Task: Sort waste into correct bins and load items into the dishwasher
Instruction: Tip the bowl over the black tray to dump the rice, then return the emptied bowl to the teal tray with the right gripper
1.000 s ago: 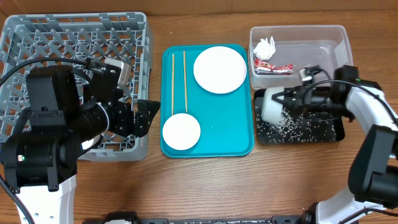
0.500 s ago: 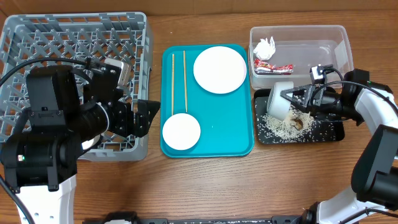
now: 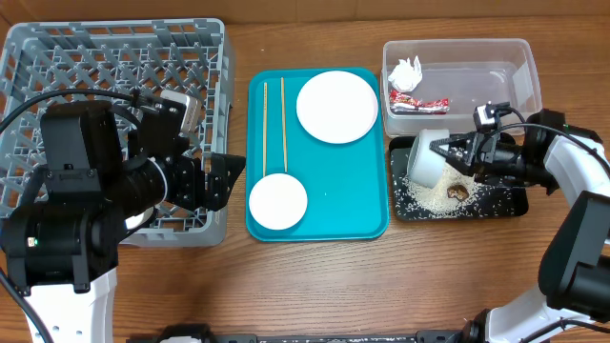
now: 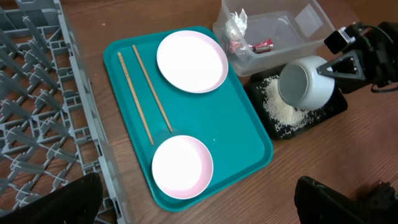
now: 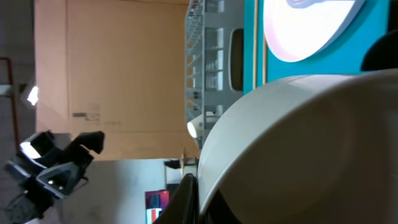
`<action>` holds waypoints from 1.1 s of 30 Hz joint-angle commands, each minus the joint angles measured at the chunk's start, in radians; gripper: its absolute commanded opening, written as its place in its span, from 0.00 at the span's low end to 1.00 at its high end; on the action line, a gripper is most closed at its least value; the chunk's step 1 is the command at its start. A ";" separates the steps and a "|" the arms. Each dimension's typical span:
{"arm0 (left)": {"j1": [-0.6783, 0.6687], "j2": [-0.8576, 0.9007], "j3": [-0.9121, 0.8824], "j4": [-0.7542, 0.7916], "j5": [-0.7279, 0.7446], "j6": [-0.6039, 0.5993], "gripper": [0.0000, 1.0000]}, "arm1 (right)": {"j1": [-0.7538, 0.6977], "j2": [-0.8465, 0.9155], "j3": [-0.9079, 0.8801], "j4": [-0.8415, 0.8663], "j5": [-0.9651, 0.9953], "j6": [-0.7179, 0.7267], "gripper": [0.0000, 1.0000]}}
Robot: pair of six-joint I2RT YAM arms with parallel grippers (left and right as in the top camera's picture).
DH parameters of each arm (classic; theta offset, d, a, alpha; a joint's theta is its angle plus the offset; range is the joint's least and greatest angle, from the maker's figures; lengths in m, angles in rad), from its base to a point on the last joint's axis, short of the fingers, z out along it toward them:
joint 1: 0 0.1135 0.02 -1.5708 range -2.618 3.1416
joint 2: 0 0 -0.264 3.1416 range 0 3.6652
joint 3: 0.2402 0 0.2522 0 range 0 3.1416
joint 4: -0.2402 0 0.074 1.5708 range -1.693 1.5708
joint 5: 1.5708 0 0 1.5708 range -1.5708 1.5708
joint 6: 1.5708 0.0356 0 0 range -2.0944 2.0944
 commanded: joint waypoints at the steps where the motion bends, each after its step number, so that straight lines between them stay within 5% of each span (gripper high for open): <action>1: -0.004 0.000 0.008 -0.005 -0.005 0.003 1.00 | 0.002 -0.005 0.002 0.029 0.006 0.051 0.04; 2: -0.004 0.000 0.008 -0.005 -0.005 0.003 1.00 | 0.002 -0.005 0.002 0.019 -0.016 0.093 0.04; 6: -0.004 0.000 0.008 -0.005 -0.005 0.003 1.00 | 0.005 -0.012 0.002 -0.039 -0.089 -0.134 0.04; 10: -0.004 0.000 0.008 -0.005 -0.005 0.003 1.00 | 0.003 -0.005 0.002 -0.022 -0.072 -0.055 0.04; 14: -0.004 0.000 0.008 -0.006 -0.005 0.003 1.00 | 0.002 -0.003 0.002 0.043 0.320 0.265 0.04; 16: -0.004 0.000 0.008 -0.006 -0.005 0.003 1.00 | 0.002 -0.003 0.002 0.059 0.321 0.304 0.04; 21: -0.004 0.000 0.008 -0.006 -0.005 0.003 1.00 | 0.011 -0.003 0.002 -0.098 -0.138 -0.206 0.04; 33: -0.004 0.000 0.008 0.003 -0.006 0.003 1.00 | 0.163 -0.003 0.032 -0.208 0.025 -0.177 0.04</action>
